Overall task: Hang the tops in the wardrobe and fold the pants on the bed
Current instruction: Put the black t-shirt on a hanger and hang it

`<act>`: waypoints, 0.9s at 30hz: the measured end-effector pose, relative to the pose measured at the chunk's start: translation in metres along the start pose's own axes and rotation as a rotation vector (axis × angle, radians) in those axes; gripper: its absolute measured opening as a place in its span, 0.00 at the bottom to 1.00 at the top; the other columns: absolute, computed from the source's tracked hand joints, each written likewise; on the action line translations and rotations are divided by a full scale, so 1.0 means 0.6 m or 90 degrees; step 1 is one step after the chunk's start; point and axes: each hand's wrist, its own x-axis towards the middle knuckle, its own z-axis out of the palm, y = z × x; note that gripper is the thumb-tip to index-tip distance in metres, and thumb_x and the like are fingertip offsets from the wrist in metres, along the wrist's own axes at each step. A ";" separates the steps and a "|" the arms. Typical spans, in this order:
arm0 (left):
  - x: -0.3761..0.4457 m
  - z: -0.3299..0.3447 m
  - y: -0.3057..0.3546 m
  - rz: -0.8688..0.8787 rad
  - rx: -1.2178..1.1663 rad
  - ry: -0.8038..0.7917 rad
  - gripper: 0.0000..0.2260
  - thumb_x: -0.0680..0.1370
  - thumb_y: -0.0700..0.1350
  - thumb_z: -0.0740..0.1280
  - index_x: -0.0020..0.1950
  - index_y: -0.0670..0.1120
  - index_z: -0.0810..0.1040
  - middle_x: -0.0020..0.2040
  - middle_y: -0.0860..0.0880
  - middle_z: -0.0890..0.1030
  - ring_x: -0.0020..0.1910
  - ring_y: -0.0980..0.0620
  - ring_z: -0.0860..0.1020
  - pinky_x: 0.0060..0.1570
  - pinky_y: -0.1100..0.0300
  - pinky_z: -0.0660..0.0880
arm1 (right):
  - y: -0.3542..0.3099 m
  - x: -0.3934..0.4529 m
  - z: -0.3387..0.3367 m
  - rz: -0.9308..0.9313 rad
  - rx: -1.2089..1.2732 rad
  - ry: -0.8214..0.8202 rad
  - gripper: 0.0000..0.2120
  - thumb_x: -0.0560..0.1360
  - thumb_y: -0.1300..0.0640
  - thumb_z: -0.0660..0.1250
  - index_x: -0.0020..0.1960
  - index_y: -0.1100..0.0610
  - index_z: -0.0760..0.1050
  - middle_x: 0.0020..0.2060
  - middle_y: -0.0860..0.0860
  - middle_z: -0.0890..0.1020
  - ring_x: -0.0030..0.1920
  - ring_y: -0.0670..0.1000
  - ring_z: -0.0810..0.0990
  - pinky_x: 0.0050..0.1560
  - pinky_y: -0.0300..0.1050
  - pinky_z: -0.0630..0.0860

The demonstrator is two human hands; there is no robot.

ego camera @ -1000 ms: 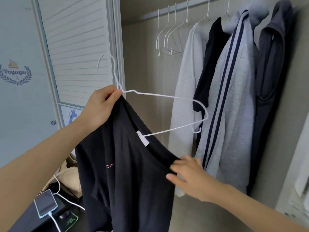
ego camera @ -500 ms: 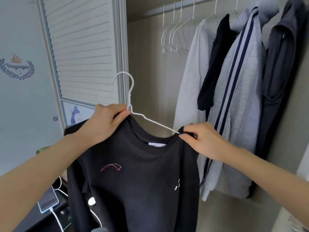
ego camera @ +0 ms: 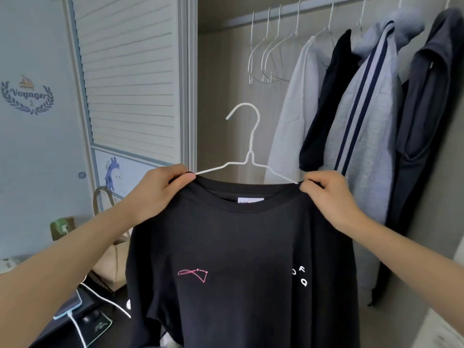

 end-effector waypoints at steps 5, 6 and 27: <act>-0.003 0.007 -0.029 -0.041 0.059 0.097 0.15 0.77 0.63 0.54 0.43 0.56 0.74 0.36 0.53 0.78 0.39 0.54 0.77 0.44 0.59 0.71 | -0.004 0.000 -0.031 -0.049 -0.107 -0.185 0.12 0.72 0.69 0.66 0.35 0.57 0.80 0.40 0.45 0.81 0.41 0.45 0.78 0.44 0.34 0.70; -0.005 0.007 -0.033 -0.040 0.085 0.121 0.16 0.78 0.62 0.53 0.45 0.54 0.75 0.35 0.52 0.79 0.39 0.50 0.77 0.44 0.55 0.72 | -0.005 0.003 -0.038 -0.067 -0.116 -0.197 0.10 0.72 0.69 0.66 0.37 0.57 0.81 0.47 0.44 0.81 0.45 0.45 0.78 0.47 0.34 0.71; 0.016 -0.007 -0.040 0.089 0.113 0.011 0.13 0.81 0.62 0.56 0.38 0.63 0.71 0.33 0.53 0.75 0.37 0.54 0.73 0.53 0.56 0.63 | -0.005 0.004 -0.007 -0.027 -0.141 -0.117 0.17 0.79 0.49 0.61 0.33 0.49 0.74 0.26 0.48 0.73 0.28 0.42 0.70 0.31 0.36 0.66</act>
